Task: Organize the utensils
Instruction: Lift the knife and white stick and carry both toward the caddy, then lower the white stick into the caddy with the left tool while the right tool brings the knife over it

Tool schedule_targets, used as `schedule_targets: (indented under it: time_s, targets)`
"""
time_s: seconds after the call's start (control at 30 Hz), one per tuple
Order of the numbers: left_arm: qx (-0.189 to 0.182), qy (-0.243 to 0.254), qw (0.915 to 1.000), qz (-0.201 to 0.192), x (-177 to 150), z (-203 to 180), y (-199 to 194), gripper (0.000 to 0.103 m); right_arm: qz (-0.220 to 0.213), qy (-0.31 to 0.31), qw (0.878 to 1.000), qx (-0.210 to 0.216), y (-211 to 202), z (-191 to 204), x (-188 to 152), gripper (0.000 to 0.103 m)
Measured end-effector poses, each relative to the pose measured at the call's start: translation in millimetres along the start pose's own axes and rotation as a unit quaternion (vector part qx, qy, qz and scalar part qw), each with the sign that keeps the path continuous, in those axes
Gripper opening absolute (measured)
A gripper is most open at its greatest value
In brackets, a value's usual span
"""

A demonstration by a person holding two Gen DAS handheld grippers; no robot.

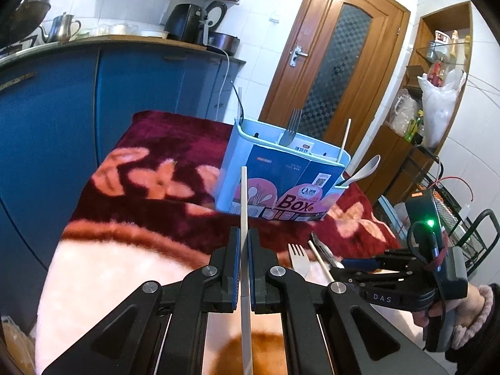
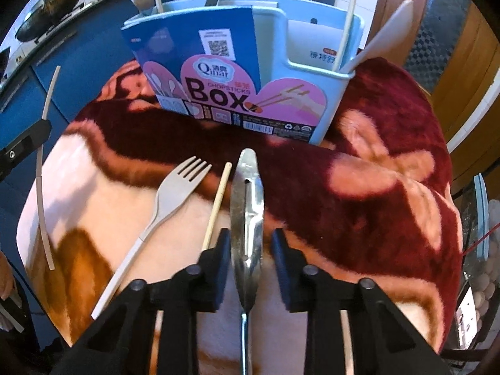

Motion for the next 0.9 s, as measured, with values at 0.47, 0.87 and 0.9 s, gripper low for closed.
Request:
schedule_targets:
  time_s: [0.47, 0.87, 0.9]
  targets:
    - [-0.018, 0.002, 0.9986, -0.05, 14.9, -13.6, -15.9, 0.004, -0.156, 0.071, 0.984, 0.04, -56.3, -10.2, -17.1, 0.021]
    - [-0.019, 0.008, 0.9952, -0.096, 41.1, -24.8, -22.9, 0.004, -0.294, 0.076, 0.953, 0.019, -105.8, -4.8, -1.0, 0.021]
    - [-0.019, 0.009, 0.9949, -0.098, 42.7, -25.8, -22.9, 0.004, -0.301, 0.076, 0.95, 0.02, -108.1, -4.2, 0.0, 0.021]
Point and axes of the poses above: each gripper's, at about its wrist camera, not at the fingertips, and y roughly the way its jaws point, z to its left, x to its top, the point moved 5 cm from there along y, roughly the way its jaws point, and after that the axes turned 6 degrees about -y, right-handed, at the moved point
